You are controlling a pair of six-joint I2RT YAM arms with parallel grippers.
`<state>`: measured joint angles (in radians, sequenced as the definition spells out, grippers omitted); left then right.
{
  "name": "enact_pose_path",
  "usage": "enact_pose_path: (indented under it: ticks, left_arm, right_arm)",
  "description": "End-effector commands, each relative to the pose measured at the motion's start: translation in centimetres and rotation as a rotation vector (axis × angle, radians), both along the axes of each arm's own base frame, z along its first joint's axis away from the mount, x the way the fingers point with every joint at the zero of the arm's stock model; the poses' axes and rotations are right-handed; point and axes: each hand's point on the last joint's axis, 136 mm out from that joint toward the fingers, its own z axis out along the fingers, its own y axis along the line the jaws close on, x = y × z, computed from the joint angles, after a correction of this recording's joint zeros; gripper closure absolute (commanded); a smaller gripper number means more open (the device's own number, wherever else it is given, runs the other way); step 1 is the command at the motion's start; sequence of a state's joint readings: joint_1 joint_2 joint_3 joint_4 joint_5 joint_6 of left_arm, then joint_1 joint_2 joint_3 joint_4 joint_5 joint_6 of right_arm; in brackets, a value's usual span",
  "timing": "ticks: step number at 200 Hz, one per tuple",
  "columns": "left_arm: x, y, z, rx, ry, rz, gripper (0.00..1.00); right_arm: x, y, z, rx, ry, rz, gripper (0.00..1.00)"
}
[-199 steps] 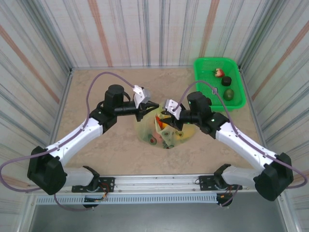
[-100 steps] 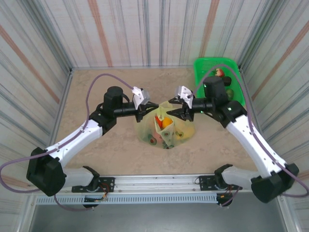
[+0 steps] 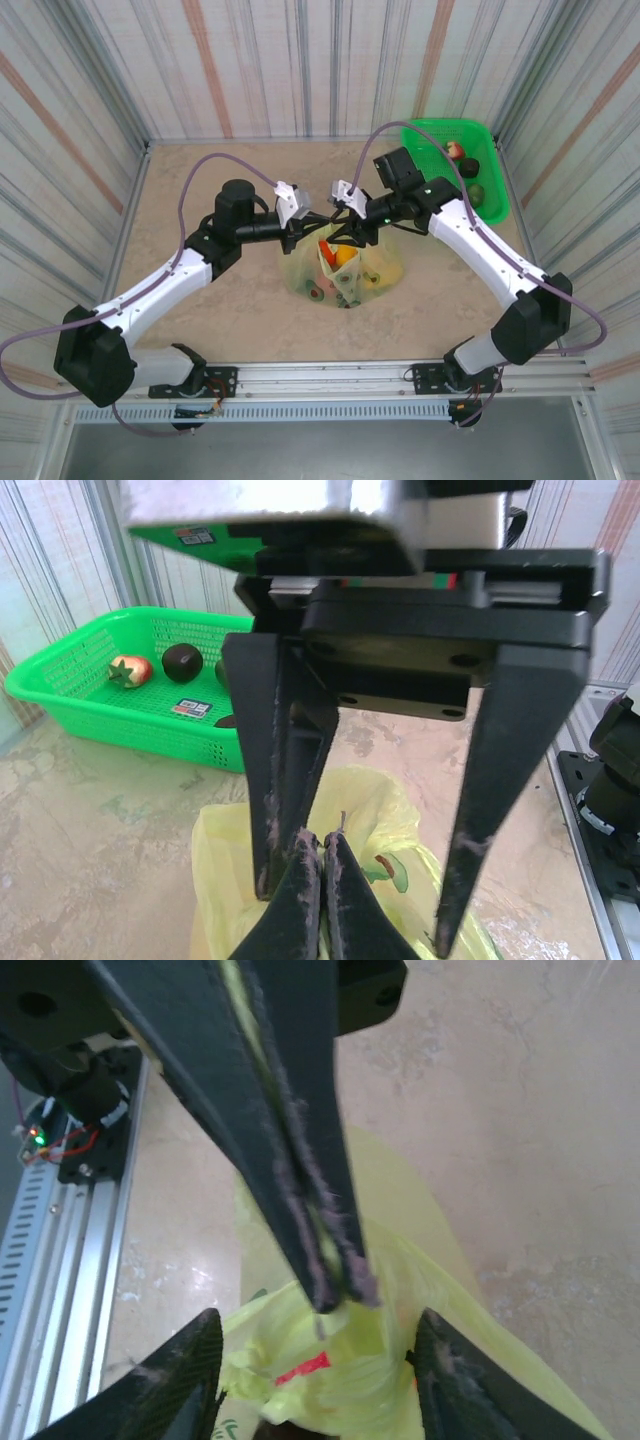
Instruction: Place the fake fruits into the plastic bag and tie a complex knot
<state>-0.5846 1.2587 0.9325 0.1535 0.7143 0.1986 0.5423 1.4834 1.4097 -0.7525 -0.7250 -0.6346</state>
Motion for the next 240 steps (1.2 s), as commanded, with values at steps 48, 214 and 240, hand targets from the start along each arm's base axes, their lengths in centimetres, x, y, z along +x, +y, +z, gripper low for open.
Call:
enact_pose_path:
  ticks: [48,214,240]
  left_arm:
    - [-1.8,0.0,1.4,-0.030,-0.048,-0.063,1.00]
    - [-6.5,4.5,11.7,-0.208,-0.182,-0.018,0.50]
    - [-5.6,5.7,12.5,-0.226,-0.192,0.037,0.46]
  right_arm:
    - [1.7,0.1,-1.4,-0.062,-0.003,-0.012,0.54]
    - [0.6,-2.2,2.0,-0.028,-0.490,0.002,1.00]
    - [0.0,-2.2,1.9,-0.047,-0.527,0.045,1.00]
